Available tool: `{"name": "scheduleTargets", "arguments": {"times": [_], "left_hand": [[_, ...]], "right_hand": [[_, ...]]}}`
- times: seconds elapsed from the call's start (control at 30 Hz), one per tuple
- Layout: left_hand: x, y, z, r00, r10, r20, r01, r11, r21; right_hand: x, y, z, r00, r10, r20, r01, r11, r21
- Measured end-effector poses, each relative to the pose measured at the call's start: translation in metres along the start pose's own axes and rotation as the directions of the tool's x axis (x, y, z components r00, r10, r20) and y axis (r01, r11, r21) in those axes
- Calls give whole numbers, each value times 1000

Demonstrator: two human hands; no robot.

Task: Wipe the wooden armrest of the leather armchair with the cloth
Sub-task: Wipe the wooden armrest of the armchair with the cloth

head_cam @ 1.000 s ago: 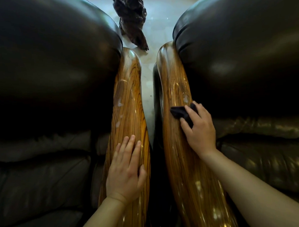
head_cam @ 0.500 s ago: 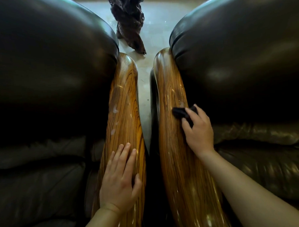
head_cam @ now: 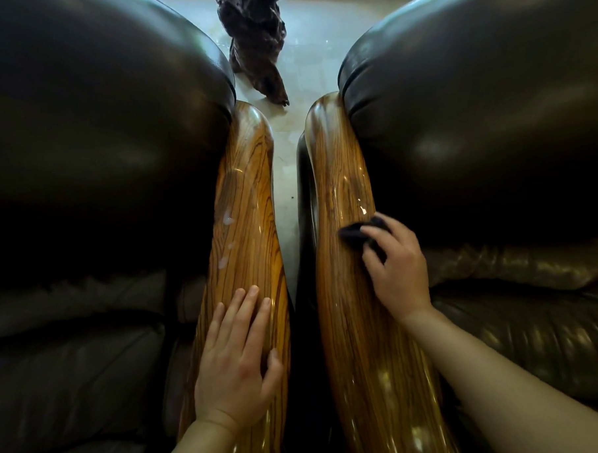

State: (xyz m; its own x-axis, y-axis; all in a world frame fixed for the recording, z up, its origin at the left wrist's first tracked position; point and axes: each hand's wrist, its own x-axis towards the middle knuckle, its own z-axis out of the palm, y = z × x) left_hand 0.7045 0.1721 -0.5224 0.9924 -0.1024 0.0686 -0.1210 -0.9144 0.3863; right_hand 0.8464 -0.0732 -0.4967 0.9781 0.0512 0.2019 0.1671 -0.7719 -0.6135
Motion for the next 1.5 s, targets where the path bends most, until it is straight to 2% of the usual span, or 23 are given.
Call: {"name": "scheduleTargets", "arguments": {"times": [0.07,0.13,0.2,0.27,0.33,0.37,0.47,0.53,0.57,0.63,0.7,0.77,0.8,0.87,0.9,0.97,1.1,1.27,1.33,1.4,1.43,1.5], "left_hand": [[0,0,1,1000,6,-2,-6,1000,10],[0,0,1,1000,8,5,-8,1000,12],[1,-1,1,1000,4,11,-5,1000,15],[0,0,0,1000,0,25,0,1000,14],[0,0,-1,1000,-1,24,0,1000,11],[0,0,0,1000,1,25,-1,1000,12],[0,-1,0,1000,0,23,0,1000,6],[1,-1,1,1000,3,22,-3,1000,11],[1,-1,1,1000,5,24,-5,1000,13],[0,-1,1,1000,3,26,-3,1000,16],[0,0,0,1000,2,21,-2,1000,17],[0,0,0,1000,1,17,-1,1000,17],[0,0,0,1000,-1,16,0,1000,17],[0,1,-1,1000,-4,18,4,1000,15],[0,2,-1,1000,-3,17,3,1000,18],[0,2,-2,1000,5,16,-5,1000,25],[0,2,-1,1000,1,17,-2,1000,30],[1,1,1,1000,8,11,-8,999,33],[0,1,0,1000,4,21,-4,999,36],[1,2,-1,1000,-2,27,1,1000,21],[1,1,-2,1000,-3,30,3,1000,19],[1,1,-1,999,-4,39,3,1000,21]], "right_hand": [[26,-9,8,991,122,-50,-121,992,20],[42,-19,16,990,137,-29,-138,990,-38],[38,-27,21,998,51,37,-47,993,-110],[21,-30,17,991,-90,103,104,984,-144],[11,-26,7,972,-190,135,206,972,-116],[13,-23,1,975,-190,115,199,978,-69],[30,-23,-17,999,30,-17,-25,970,242],[39,-20,-22,977,211,33,-204,873,442],[41,-15,-24,963,257,83,-267,854,447],[37,-2,-25,953,269,140,-299,910,287],[28,4,-22,967,202,154,-230,954,192],[11,0,-13,976,33,213,-53,995,88],[-1,-3,-7,965,-59,255,75,996,-51],[-20,-4,2,929,-200,312,282,929,-242],[-21,-3,3,916,-232,328,328,904,-274],[-8,1,3,916,-224,333,325,900,-289],[50,3,13,970,13,243,38,978,-206],[94,-24,37,984,115,134,-71,953,-295],[77,-29,35,989,80,123,-36,944,-328],[42,-29,26,986,-33,162,82,948,-306],[21,-28,22,971,-105,213,165,943,-289],[-11,-23,16,898,-254,360,361,893,-269]]}}
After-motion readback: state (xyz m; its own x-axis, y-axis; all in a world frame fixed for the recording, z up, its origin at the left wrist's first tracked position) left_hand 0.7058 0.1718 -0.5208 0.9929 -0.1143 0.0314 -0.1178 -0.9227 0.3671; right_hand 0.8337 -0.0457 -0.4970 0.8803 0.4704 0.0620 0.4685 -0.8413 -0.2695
